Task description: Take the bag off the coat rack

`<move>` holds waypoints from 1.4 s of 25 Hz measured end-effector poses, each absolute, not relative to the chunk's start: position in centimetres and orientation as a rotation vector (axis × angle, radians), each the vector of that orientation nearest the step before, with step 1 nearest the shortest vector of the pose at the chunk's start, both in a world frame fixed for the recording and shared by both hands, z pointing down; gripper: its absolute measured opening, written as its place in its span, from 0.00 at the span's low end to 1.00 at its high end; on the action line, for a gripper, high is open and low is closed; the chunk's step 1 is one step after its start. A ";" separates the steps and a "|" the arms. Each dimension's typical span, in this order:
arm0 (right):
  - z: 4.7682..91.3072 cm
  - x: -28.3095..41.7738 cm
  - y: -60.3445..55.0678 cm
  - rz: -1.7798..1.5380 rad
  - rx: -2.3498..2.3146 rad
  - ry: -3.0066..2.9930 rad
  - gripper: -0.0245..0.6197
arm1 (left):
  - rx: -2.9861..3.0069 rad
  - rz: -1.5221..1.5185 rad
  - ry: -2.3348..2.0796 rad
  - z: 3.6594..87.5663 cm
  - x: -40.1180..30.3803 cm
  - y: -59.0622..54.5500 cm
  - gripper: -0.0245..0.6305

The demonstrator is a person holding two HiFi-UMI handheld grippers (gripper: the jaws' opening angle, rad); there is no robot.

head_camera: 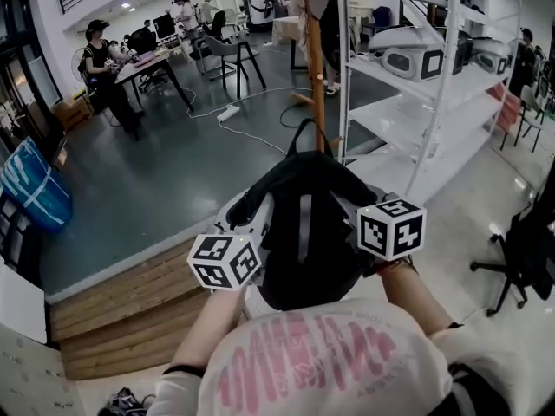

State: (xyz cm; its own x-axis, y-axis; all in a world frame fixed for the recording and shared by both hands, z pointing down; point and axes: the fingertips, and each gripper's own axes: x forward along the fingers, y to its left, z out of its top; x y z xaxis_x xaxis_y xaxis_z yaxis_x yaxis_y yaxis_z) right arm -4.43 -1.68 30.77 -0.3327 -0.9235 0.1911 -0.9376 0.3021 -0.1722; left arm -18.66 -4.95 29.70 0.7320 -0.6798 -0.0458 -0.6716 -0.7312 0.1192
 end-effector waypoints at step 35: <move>35.9 9.7 -8.5 0.455 1.717 -2.504 0.20 | 2.728 -0.090 -1.069 34.9 -4.5 -11.9 0.22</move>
State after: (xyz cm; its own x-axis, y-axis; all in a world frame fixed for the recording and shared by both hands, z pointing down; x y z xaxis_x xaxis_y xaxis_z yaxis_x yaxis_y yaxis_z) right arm 9.71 -8.53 35.85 -0.3727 -0.9005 0.2242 -0.9218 0.3314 -0.2013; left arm -4.46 -11.89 34.94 0.7352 -0.6776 0.0197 -0.6648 -0.7150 0.2162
